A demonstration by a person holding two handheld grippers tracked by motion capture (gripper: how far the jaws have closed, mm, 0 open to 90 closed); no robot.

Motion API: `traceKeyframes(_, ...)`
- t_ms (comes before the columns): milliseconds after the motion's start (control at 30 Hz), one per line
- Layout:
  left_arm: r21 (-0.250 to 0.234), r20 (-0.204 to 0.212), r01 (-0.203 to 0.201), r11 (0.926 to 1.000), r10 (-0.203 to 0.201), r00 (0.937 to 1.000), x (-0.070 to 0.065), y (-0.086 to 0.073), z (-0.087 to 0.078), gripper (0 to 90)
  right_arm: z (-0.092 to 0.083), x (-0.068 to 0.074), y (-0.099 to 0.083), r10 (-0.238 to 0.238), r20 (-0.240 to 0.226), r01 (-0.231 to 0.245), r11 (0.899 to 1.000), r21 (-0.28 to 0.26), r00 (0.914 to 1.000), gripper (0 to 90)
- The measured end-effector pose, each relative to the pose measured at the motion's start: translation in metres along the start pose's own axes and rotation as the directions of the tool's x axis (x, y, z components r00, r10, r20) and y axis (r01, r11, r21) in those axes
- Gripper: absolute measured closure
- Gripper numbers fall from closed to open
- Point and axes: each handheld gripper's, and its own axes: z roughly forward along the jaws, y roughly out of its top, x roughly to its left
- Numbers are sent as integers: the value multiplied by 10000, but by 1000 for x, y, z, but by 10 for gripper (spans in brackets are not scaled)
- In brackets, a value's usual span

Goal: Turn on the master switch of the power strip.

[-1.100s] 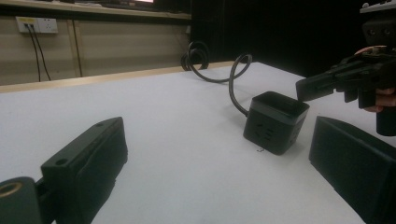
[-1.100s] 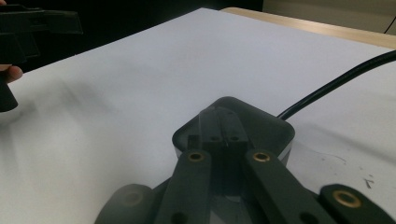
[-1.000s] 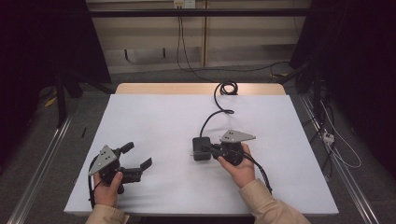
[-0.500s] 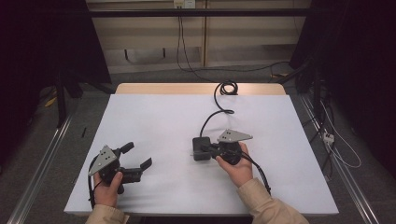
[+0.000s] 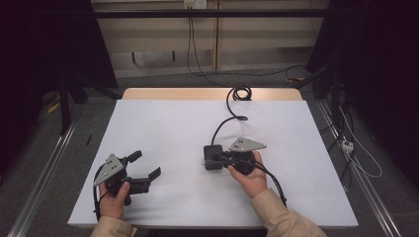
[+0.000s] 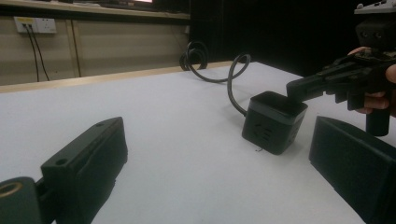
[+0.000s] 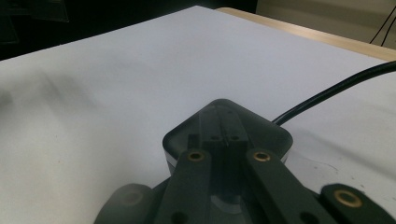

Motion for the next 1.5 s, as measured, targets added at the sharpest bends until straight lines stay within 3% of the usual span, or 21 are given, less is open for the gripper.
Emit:
traceKeyframes(367,12,-1,-9,10000,9,10000,-1,0,0,39,1,2,-1,-267,118,266,9996,58,9996,900)
traceKeyframes(1500,-1,-3,-41,10000,41,10000,-1,0,0,39,2,2,-1,-64,147,63,9999,101,9999,900)
